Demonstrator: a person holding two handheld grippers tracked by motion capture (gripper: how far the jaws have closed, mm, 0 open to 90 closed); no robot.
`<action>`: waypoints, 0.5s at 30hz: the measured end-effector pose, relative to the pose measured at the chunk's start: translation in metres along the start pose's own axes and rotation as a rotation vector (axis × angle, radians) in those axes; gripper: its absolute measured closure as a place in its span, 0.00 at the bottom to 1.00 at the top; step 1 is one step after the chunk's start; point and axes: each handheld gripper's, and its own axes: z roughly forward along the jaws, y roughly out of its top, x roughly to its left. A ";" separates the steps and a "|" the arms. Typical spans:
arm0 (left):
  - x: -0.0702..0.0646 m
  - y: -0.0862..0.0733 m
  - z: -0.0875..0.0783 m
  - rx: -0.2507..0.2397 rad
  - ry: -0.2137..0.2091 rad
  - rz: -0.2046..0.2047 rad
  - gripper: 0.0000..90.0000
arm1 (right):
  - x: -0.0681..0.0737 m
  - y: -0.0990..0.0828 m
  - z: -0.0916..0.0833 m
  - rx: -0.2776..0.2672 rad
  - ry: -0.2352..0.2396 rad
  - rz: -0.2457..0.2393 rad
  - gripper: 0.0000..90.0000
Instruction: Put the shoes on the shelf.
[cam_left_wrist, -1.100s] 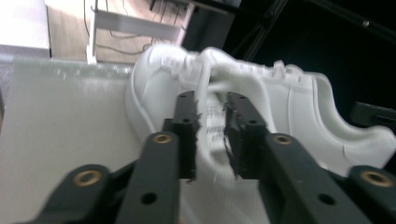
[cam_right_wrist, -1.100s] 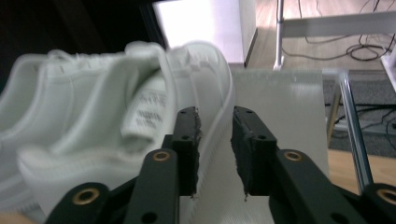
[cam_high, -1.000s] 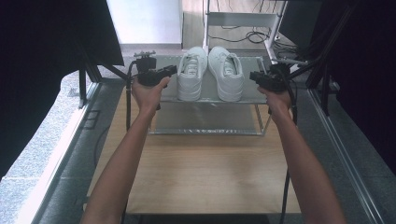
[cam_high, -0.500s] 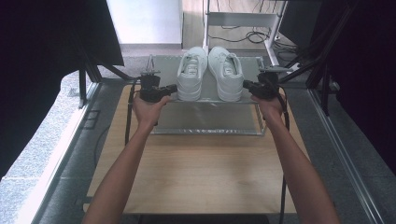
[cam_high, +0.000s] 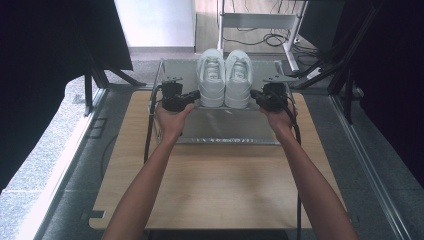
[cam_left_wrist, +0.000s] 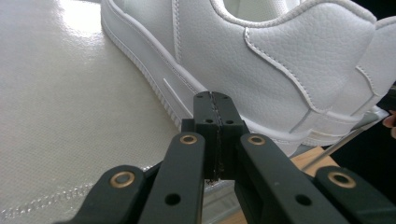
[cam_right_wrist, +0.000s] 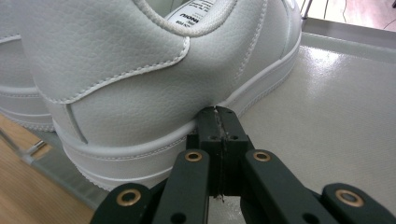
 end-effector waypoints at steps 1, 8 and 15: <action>0.002 -0.001 -0.001 0.002 -0.015 -0.010 1.00 | -0.002 -0.001 0.000 -0.001 0.016 0.013 1.00; 0.004 -0.002 -0.001 -0.005 -0.029 0.002 1.00 | -0.006 -0.004 -0.001 -0.020 0.050 0.042 1.00; 0.008 -0.004 -0.012 -0.073 -0.036 0.035 0.83 | -0.011 -0.009 -0.005 -0.058 0.051 0.081 0.86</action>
